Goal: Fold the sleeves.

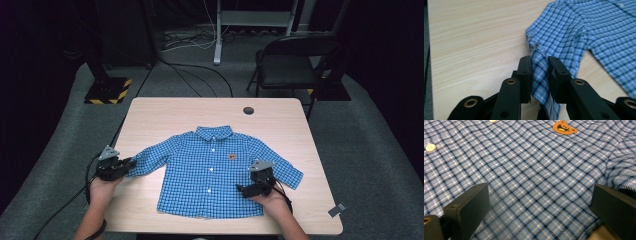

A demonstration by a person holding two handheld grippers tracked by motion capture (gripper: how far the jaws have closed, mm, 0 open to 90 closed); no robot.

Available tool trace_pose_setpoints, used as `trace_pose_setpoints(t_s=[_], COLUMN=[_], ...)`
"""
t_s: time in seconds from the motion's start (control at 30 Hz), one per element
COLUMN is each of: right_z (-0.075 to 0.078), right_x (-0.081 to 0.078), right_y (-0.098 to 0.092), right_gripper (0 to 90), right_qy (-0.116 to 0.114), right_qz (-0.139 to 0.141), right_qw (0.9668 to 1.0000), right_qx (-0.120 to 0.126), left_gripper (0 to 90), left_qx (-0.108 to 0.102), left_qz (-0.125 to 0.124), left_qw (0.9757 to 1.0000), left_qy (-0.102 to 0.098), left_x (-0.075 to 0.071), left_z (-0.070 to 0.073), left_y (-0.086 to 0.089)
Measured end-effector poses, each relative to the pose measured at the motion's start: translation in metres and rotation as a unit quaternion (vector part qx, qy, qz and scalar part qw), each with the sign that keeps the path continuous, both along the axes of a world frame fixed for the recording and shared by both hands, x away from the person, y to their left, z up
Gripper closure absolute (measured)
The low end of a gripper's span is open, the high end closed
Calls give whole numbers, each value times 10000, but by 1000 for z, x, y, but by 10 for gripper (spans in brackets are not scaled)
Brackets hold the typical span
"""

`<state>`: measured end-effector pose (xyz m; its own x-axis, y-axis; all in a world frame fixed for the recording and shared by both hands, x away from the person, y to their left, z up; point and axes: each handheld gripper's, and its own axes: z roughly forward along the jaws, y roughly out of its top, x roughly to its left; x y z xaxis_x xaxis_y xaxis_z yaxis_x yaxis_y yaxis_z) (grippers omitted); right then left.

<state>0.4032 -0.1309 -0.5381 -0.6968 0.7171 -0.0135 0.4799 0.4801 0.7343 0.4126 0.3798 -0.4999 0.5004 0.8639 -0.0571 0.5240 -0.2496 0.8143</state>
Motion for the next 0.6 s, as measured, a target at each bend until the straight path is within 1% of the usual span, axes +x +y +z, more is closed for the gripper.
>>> trace_pose_setpoints(t_s=[0.07, 0.1, 0.13, 0.2, 0.27, 0.33, 0.37, 0.4, 0.43, 0.47, 0.5, 0.57, 0.6], right_z=[0, 0, 0, 0, 0, 0, 0, 0, 0, 0, 0, 0, 0], right_x=[0, 0, 0, 0, 0, 0, 0, 0, 0, 0, 0, 0, 0], right_y=[0, 0, 0, 0, 0, 0, 0, 0, 0, 0, 0, 0, 0], right_gripper=[15, 15, 15, 15, 15, 15, 15, 15, 15, 15, 15, 15, 15], right_qy=[0, 0, 0, 1, -1, 0, 0, 0, 0, 1, -1, 0, 0], right_qz=[0, 1, 1, 0, 0, -1, -1, -1, -1, -1, 0, 0, 0], right_qw=[10000, 10000, 10000, 10000, 10000, 10000, 10000, 10000, 10000, 10000, 10000, 10000, 10000], right_qx=[0, 0, 0, -1, 0, 0, 0, 0, -1, 0, 0, 0, 0], left_gripper=[729, 735, 738, 741, 743, 745, 745, 744, 744, 744, 744, 744, 742], left_qx=[-61, -112, -112, -207, -240, -199, -161, -161, -130, -120, -120, -128, -128], left_qz=[-116, -248, -248, -407, -545, -674, -802, -802, -922, -973, -973, -1095, -1095], left_qw=[9999, 9995, 9995, 9987, 9980, 9972, 9963, 9963, 9953, 9948, 9948, 9935, 9935], left_qy=[-91, -176, -176, -211, -231, -258, -277, -277, -276, -282, -282, -274, -274], left_x=[-2, -4, -4, -5, -6, -7, -8, -8, -8, -8, -8, -9, -9], left_z=[3, 7, 7, 10, 11, 12, 13, 13, 13, 14, 14, 14, 14], left_y=[-5, -11, -11, -17, -24, -32, -40, -40, -47, -50, -50, -56, -56])
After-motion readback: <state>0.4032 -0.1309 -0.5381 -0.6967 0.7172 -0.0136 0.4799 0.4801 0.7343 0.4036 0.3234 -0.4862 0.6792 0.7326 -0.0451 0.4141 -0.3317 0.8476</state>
